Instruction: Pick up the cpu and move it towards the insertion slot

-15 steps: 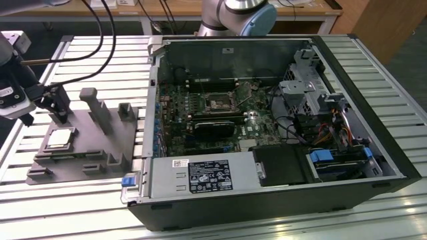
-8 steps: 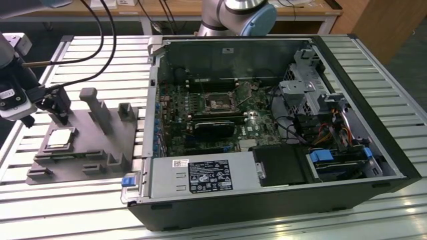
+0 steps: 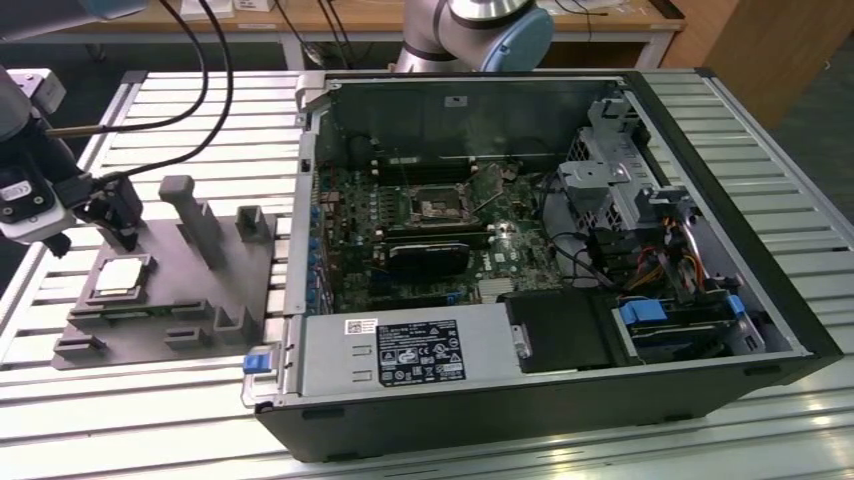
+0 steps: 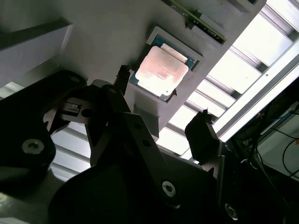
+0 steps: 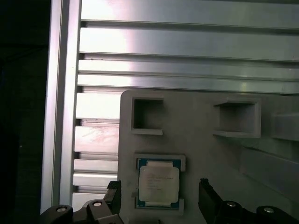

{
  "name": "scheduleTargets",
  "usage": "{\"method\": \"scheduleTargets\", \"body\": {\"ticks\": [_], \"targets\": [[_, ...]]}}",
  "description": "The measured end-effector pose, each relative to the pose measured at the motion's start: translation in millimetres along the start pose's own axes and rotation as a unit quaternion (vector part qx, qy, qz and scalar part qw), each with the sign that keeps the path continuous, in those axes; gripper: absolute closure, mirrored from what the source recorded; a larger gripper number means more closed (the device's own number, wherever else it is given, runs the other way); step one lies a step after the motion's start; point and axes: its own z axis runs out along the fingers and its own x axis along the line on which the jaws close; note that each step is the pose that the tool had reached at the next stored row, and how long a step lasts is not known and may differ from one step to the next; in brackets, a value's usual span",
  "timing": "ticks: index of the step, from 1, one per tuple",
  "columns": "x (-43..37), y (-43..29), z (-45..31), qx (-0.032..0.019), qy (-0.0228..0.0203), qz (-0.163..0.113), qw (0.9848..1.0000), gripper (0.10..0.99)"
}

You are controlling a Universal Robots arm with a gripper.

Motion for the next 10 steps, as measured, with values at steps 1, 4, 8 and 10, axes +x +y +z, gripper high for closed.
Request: {"method": "scheduleTargets", "body": {"ticks": [1, 4, 8, 10], "targets": [[0.0, 0.0, 0.3, 0.0, 0.0, 0.0, 1.0, 0.325], [0.0, -0.1, 1.0, 0.0, 0.0, 0.0, 1.0, 0.325], [0.0, -0.2, 2.3, 0.0, -0.0001, 0.0, 1.0, 0.325], [0.0, -0.3, 3.1, 0.0, -0.0001, 0.0, 1.0, 0.325]]}}
